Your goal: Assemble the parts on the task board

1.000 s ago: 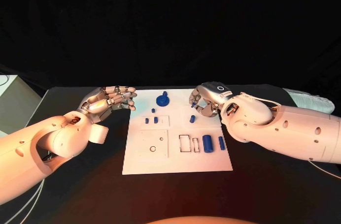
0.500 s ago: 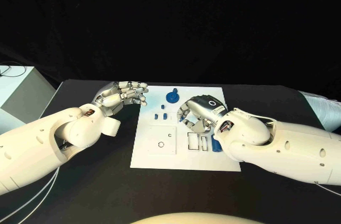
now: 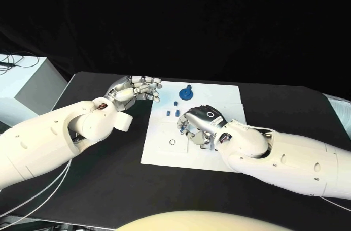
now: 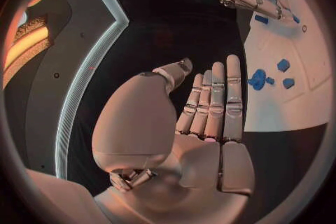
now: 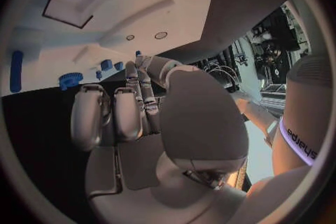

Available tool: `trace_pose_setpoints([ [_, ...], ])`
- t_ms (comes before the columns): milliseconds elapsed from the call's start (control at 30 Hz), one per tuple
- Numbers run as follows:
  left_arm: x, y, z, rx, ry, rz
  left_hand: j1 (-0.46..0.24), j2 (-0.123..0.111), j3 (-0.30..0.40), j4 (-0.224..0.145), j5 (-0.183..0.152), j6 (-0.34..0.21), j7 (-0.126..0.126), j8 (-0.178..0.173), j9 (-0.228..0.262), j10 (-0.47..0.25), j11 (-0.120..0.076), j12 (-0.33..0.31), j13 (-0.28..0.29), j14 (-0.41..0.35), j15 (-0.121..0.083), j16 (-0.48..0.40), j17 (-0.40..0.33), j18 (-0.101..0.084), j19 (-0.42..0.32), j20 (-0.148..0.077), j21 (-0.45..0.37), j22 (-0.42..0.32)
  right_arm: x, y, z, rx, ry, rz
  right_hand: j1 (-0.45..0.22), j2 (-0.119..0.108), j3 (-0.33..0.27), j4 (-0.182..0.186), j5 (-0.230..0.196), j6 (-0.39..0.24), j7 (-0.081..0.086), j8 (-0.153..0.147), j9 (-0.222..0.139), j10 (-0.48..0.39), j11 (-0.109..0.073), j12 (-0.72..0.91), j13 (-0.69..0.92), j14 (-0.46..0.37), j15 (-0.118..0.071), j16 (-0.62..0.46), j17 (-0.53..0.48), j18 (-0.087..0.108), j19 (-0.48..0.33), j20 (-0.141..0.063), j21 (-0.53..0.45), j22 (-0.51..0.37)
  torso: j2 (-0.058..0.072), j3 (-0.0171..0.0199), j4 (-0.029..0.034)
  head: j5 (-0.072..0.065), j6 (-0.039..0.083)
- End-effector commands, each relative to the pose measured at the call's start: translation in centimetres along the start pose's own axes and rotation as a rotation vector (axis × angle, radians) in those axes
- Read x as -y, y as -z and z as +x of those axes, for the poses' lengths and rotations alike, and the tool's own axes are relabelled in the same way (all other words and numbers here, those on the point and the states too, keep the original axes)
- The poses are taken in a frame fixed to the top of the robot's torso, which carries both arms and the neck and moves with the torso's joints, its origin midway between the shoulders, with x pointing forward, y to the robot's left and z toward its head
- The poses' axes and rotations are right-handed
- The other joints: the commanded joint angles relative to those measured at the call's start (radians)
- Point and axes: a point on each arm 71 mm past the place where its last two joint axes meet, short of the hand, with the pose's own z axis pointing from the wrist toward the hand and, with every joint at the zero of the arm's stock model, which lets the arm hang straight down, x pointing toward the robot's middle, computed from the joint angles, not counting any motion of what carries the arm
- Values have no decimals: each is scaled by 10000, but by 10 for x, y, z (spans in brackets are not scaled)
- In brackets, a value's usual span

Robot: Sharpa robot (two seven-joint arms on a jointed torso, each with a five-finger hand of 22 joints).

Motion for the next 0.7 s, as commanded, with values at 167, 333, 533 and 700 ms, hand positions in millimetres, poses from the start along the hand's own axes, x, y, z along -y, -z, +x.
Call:
trace_pose_setpoints([
  [167, 1, 0, 3, -163, -32, 50, 67, 37, 11, -55, 9, -69, 89, -8, -14, -17, 25, -17, -15, 46, 18, -39, 3, 97, 57, -15, -9, 10, -4, -3, 9, -469, 392, -182, -100, 35, 80, -11, 20, 64, 12, 60, 14, 325, -231, 51, 12, 432, -70, 34, -16, -175, 99, 2, 19, 8, 10, 6, -7, 118, -158],
  [333, 1, 0, 3, -193, -29, 51, 67, 37, 11, -55, 9, -69, 89, -8, -14, -17, 25, -17, -15, 46, 18, -39, 3, 97, 57, -15, -9, 10, -2, -5, 12, -597, 443, -66, -104, 34, 83, -12, 22, 62, 12, 62, 17, 326, -231, 48, 12, 428, -70, 21, -38, -172, 93, 2, 6, -7, -3, 7, 3, 126, -226],
  [533, 1, 0, 3, -173, -65, 44, 51, 38, 6, -47, 9, -67, 90, -2, -16, -15, 27, -14, -17, 50, 21, -46, 4, 94, 53, -11, -9, 13, -2, -5, 13, -617, 457, -7, -104, 34, 83, -12, 22, 62, 12, 62, 17, 326, -231, 48, 12, 428, -70, 21, -38, -172, 93, 2, 6, -7, 6, 13, -12, 126, -244],
  [700, 1, 0, 3, -178, -75, 43, 51, 38, 6, -47, 9, -67, 90, -2, -16, -15, 27, -14, -17, 50, 21, -46, 4, 94, 53, -11, -9, 13, -1, -5, 12, -548, 482, 57, -104, 34, 83, -12, 22, 62, 12, 62, 17, 326, -231, 48, 12, 428, -70, 21, -38, -172, 93, 2, 6, -7, 9, 16, 1, 128, -266],
])
